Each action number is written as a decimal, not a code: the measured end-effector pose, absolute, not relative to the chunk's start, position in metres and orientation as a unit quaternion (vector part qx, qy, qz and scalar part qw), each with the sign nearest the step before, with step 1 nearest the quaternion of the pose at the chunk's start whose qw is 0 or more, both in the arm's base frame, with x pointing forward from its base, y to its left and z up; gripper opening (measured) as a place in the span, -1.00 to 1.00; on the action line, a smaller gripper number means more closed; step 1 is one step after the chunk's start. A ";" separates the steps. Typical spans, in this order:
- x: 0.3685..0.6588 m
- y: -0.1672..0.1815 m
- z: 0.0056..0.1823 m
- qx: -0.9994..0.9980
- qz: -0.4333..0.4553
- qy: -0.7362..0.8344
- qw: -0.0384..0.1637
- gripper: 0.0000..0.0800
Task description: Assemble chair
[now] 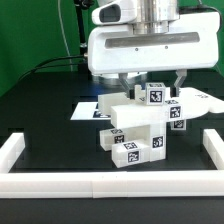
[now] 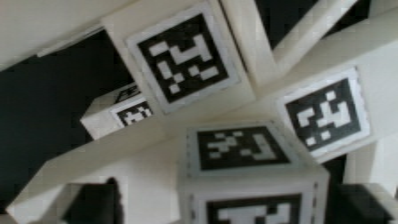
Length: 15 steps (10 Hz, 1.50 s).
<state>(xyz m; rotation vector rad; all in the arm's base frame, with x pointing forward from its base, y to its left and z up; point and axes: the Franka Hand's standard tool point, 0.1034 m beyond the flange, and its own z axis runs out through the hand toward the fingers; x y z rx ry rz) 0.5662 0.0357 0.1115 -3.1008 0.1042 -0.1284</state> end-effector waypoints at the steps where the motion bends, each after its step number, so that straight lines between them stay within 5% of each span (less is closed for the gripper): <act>1: 0.566 0.036 0.111 -0.996 -0.040 0.072 0.020 0.07; 2: 0.566 0.036 0.111 -0.993 -0.040 0.105 0.021 -0.29; 7: 0.566 0.037 0.111 -0.963 -0.035 0.266 0.029 -0.29; 15: 0.565 0.032 0.110 -0.802 -0.009 0.594 0.069 -0.29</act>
Offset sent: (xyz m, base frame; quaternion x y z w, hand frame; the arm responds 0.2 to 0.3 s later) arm 0.0000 0.0000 0.0000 0.0000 0.0000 0.1938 0.9810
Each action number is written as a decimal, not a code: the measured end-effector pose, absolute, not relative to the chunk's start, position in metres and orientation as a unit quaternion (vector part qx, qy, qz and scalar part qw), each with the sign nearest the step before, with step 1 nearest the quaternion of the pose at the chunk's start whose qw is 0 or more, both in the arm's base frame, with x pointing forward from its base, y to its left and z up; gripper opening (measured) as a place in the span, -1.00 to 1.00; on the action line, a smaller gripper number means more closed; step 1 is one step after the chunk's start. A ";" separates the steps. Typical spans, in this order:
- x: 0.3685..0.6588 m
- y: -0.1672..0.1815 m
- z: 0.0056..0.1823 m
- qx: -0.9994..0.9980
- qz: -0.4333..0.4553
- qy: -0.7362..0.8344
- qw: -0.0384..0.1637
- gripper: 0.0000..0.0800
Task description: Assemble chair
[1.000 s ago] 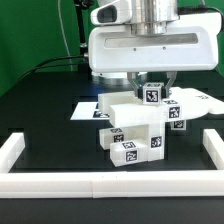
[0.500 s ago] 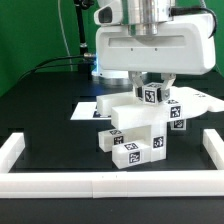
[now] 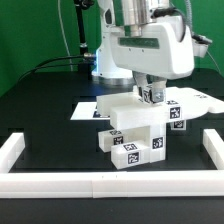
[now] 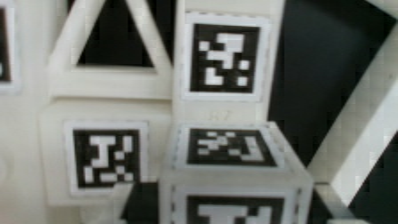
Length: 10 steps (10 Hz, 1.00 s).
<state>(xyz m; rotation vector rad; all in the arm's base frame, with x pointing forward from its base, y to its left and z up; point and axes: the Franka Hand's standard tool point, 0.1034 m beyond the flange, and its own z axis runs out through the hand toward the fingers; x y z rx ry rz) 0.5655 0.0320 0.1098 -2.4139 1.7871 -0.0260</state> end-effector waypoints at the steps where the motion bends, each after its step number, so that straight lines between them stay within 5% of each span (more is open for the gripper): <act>1: 0.566 0.032 0.109 -0.776 -0.008 0.627 0.074 -0.29; 8: 0.566 0.032 0.109 -0.679 0.007 0.728 0.089 -0.29; 10: 0.566 0.033 0.109 -0.691 0.006 0.717 0.089 0.44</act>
Offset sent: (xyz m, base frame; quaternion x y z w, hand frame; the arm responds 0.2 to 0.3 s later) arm -0.0016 -0.0090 0.0024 0.0115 -0.0066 0.2237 0.9746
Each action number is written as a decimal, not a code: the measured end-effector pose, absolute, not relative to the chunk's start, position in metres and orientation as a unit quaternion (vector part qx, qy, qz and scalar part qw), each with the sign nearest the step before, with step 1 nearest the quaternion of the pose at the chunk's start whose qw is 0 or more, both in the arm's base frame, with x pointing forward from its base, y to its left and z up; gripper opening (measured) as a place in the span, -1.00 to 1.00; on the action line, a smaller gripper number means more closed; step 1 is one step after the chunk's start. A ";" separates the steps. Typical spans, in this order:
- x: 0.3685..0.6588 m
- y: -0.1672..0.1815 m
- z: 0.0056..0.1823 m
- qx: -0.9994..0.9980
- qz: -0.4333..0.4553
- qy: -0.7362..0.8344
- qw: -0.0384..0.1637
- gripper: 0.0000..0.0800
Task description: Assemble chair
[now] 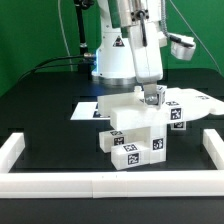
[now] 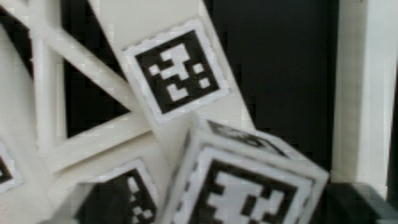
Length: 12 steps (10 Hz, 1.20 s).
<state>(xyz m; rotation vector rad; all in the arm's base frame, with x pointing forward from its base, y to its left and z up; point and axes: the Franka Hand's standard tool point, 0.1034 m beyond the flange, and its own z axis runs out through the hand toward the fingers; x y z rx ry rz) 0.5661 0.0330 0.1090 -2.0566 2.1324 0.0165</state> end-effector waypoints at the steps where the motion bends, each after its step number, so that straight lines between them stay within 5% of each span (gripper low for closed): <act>1: 0.568 0.035 0.110 -0.756 -0.003 0.649 0.090 0.44; 2: 0.568 0.041 0.111 -0.805 -0.002 0.586 0.089 0.59; 7: 0.566 0.047 0.112 -0.916 -0.007 0.395 0.075 0.62; 9: 0.573 0.037 0.113 -0.975 -0.010 0.218 0.034 0.62; 11: 0.574 0.038 0.113 -0.968 -0.010 0.246 0.038 0.62; 12: 0.574 0.038 0.113 -0.967 -0.010 0.252 0.039 0.34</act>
Offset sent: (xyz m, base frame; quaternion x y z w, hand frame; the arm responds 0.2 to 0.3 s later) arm -0.0057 0.0190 0.0006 -0.0530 -0.0035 -0.2758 0.9597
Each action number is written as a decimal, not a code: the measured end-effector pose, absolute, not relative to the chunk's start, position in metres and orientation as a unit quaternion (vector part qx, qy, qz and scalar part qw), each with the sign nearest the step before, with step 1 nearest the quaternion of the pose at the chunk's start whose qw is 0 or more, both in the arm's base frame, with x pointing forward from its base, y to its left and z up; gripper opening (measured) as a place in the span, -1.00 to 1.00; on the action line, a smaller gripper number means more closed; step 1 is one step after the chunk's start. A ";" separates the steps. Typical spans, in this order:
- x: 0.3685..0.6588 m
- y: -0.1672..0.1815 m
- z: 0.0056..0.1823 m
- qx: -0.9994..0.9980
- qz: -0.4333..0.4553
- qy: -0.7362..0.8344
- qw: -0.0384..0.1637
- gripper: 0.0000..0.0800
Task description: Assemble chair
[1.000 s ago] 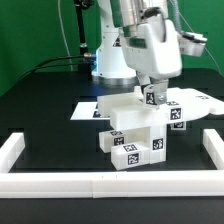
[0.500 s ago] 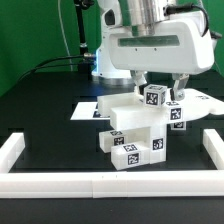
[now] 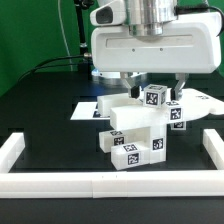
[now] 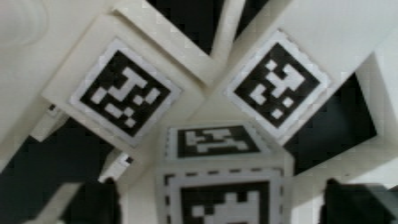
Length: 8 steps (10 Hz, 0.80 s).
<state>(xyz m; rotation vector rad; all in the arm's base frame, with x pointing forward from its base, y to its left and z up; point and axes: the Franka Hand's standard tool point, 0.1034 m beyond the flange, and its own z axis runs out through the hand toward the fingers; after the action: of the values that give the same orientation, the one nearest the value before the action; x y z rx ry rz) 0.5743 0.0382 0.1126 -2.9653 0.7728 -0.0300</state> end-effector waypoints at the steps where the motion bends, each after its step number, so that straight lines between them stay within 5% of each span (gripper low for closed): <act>1: 0.574 0.038 0.112 -0.963 -0.009 0.267 0.039 0.00; 2: 0.574 0.039 0.112 -0.951 -0.007 0.305 0.040 -0.29; 8: 0.576 0.035 0.113 -0.851 -0.001 0.523 0.048 -0.29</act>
Offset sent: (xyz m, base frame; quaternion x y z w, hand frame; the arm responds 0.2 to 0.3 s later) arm 0.0000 0.0000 0.0000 0.0000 0.0000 0.1938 0.9810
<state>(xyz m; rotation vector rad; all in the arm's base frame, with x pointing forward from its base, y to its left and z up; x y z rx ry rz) 0.5759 0.0350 0.1127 -2.5949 1.5956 -0.0020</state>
